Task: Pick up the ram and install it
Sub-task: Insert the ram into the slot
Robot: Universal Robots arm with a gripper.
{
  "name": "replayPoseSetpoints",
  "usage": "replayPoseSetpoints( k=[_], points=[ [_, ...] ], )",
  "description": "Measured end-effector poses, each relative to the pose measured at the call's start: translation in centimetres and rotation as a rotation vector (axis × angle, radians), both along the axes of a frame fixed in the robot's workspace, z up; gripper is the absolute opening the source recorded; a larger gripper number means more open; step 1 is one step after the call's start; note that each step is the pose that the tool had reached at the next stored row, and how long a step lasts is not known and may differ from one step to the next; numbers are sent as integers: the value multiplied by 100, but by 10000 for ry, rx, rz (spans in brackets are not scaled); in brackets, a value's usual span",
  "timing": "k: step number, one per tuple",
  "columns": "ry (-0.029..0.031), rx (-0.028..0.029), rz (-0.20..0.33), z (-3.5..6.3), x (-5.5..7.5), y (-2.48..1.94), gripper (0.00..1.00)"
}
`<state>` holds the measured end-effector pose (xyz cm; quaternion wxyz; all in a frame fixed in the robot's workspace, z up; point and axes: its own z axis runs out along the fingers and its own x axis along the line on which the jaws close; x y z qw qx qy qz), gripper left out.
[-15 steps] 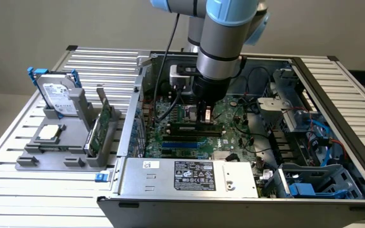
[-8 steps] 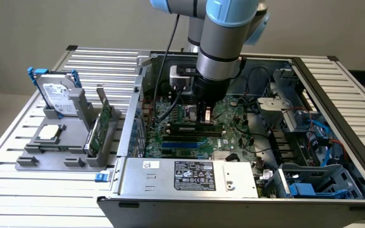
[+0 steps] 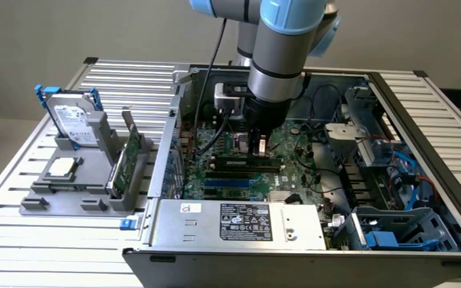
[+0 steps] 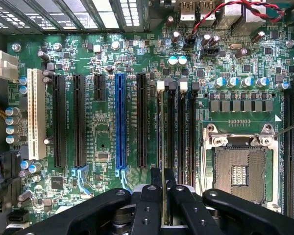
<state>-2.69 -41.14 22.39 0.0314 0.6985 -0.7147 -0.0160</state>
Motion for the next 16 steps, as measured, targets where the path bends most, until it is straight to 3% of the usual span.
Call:
replayPoseSetpoints(
  k=[16],
  points=[
    [0,0,-238,-13,-13,0,14]
  ],
)
